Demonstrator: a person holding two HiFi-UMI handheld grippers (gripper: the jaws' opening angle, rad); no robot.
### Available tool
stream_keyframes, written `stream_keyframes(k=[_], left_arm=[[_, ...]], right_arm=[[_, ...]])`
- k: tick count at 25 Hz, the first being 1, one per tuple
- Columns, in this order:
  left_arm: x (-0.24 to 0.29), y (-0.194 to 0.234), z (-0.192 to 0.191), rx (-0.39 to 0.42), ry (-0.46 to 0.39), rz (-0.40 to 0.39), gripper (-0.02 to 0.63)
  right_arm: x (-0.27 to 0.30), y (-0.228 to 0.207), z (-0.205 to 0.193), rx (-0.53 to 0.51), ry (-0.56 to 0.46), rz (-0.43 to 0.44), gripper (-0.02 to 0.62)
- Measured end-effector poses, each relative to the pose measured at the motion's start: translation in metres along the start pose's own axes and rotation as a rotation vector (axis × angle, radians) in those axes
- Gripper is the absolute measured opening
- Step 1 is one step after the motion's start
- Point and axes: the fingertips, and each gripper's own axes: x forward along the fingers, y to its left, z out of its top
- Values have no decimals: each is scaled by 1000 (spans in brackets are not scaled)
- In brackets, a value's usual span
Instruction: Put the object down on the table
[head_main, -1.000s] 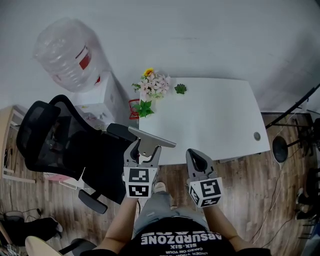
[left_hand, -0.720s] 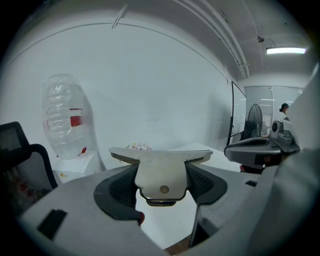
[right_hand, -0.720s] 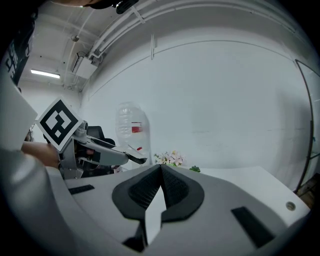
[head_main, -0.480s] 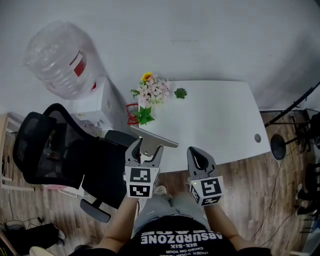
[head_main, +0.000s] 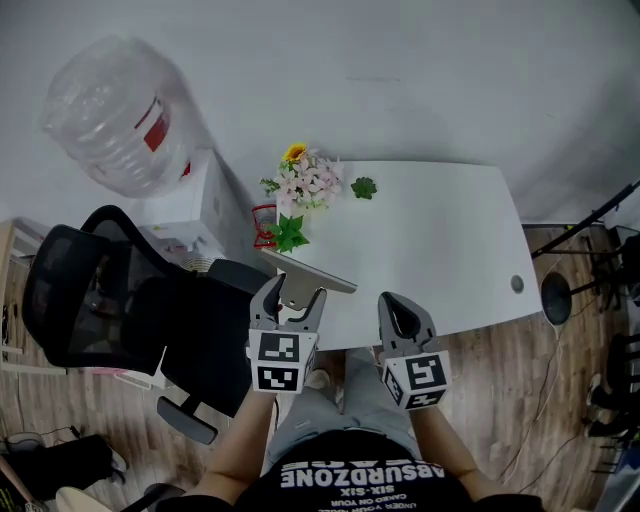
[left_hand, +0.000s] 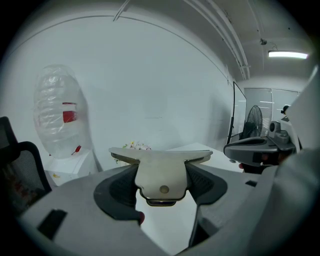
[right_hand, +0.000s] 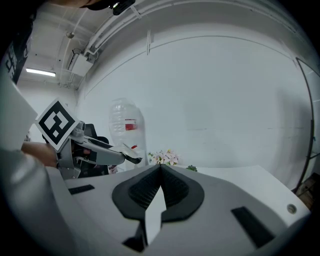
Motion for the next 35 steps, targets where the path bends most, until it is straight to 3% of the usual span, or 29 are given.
stream_keyframes(k=[19,35], left_arm=[[41,-12,12,-19,36,73,291],[50,-19,-7,-2,102,62,291]], right_arm=[[33,-55,20,-12,-14,85,-2],[34,-56,10,11,4,105,-2]])
